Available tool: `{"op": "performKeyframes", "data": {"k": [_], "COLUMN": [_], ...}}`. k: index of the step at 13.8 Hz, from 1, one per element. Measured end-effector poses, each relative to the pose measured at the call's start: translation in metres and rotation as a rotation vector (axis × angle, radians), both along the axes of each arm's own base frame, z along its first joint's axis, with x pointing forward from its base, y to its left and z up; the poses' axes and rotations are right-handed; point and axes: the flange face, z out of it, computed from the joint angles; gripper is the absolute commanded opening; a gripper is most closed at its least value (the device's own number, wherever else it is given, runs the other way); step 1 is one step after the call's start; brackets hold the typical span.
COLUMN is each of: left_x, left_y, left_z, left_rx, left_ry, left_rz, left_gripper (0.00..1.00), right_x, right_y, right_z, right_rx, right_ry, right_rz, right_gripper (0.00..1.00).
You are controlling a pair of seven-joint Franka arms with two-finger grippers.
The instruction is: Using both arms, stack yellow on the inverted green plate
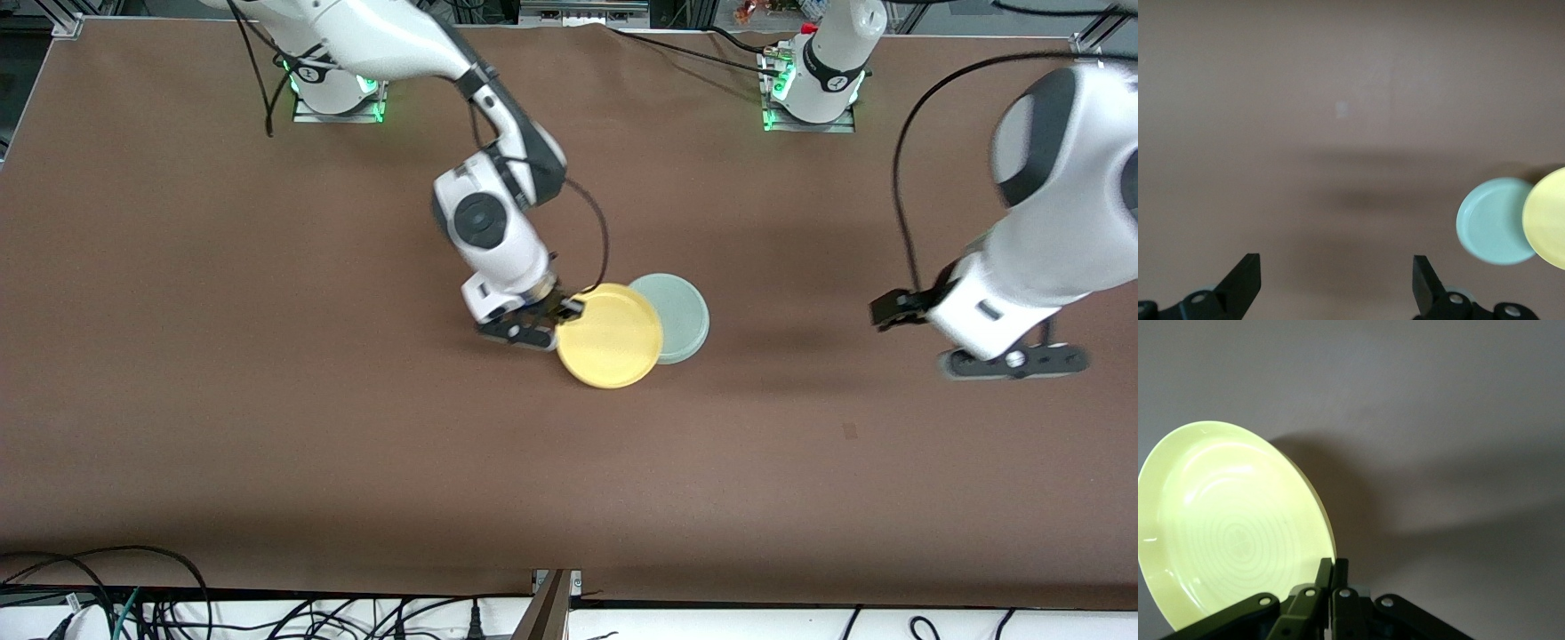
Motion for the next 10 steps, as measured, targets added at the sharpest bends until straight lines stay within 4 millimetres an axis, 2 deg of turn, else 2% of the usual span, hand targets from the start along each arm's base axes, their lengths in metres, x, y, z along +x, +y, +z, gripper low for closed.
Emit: {"op": "performKeyframes", "data": {"k": [2, 4, 7, 9, 10], "left_x": [-0.022, -0.041, -0.073, -0.083, -0.083], "left_y": [0.019, 0.038, 0.07, 0.075, 0.078], "left_z": [0.018, 0.027, 0.028, 0.031, 0.031], "left_rx": [-0.002, -0.019, -0.058, -0.059, -0.058], "left_ry": [0.028, -0.008, -0.096, -0.13, -0.15], "left_rz": [-0.006, -0.05, -0.047, -0.041, -0.037], "left_gripper": [1.0, 1.0, 1.0, 1.0, 1.0], "right_x": [-0.031, -0.051, -0.048, -0.043, -0.042], "right_y": [0.034, 0.053, 0.053, 0.05, 0.05], "right_z": [-0.004, -0.013, -0.028, -0.037, -0.042], "right_rx": [0.017, 0.023, 0.027, 0.034, 0.037], "right_ry": [-0.005, -0.01, -0.033, -0.054, -0.061], "right_rz": [-0.022, -0.03, -0.044, -0.058, -0.063], "right_gripper": [0.0, 0.0, 0.0, 0.0, 0.12]}}
